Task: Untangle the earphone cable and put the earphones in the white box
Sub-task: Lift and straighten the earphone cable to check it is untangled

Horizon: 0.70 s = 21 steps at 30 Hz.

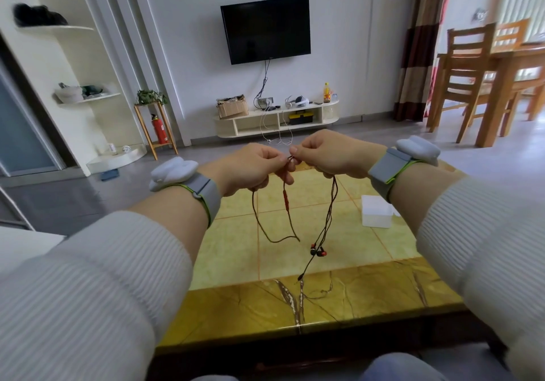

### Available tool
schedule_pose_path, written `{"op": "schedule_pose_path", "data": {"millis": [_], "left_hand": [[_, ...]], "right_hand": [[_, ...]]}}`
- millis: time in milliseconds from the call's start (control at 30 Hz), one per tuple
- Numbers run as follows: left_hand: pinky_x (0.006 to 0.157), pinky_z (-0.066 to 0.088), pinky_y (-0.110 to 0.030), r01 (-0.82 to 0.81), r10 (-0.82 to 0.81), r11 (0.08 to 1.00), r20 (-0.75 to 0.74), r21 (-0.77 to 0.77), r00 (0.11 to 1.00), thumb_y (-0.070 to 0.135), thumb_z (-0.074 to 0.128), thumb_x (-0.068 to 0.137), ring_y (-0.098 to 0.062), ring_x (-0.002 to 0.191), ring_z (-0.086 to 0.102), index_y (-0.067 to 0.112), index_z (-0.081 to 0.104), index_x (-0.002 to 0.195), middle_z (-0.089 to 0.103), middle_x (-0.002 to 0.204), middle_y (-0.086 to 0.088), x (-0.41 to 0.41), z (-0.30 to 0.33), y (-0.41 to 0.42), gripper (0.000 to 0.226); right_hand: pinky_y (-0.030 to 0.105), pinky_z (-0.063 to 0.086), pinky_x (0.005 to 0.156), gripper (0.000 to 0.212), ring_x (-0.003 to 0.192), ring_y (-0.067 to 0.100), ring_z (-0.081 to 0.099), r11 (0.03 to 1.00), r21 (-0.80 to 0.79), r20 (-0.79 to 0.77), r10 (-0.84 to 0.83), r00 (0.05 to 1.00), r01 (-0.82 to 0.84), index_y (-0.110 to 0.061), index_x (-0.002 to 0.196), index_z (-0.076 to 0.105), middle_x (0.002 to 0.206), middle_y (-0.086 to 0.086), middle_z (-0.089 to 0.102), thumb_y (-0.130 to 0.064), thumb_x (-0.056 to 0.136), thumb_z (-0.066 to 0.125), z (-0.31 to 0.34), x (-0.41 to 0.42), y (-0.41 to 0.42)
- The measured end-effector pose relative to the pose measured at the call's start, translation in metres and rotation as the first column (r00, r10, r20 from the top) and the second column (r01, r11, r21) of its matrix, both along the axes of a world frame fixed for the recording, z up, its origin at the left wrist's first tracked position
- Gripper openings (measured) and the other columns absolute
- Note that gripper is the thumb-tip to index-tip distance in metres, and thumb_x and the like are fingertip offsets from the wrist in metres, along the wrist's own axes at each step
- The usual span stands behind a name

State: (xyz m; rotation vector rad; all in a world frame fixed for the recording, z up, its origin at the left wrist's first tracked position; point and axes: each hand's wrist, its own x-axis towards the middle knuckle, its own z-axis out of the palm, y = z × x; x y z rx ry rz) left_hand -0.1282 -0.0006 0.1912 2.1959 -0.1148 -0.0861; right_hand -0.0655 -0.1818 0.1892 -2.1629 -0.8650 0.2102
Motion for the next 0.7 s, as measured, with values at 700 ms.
{"op": "schedule_pose_path", "data": {"millis": [700], "left_hand": [[0.096,0.049,-0.045,0.037,-0.036,0.998,-0.024,0.041,0.999,0.025,0.044,0.104,-0.023,0.097,0.072,0.007,0.067,0.110,0.076,0.100,-0.005,-0.003,-0.003,0.001,0.029]], "right_hand": [[0.027,0.035,0.049,0.037,0.053,0.015,0.033,1.000,-0.016,0.002,-0.020,1.000,0.020,-0.017,0.081,0.063,0.065,0.003,0.038,-0.042,0.101,0.045,-0.003,0.001,-0.003]]}}
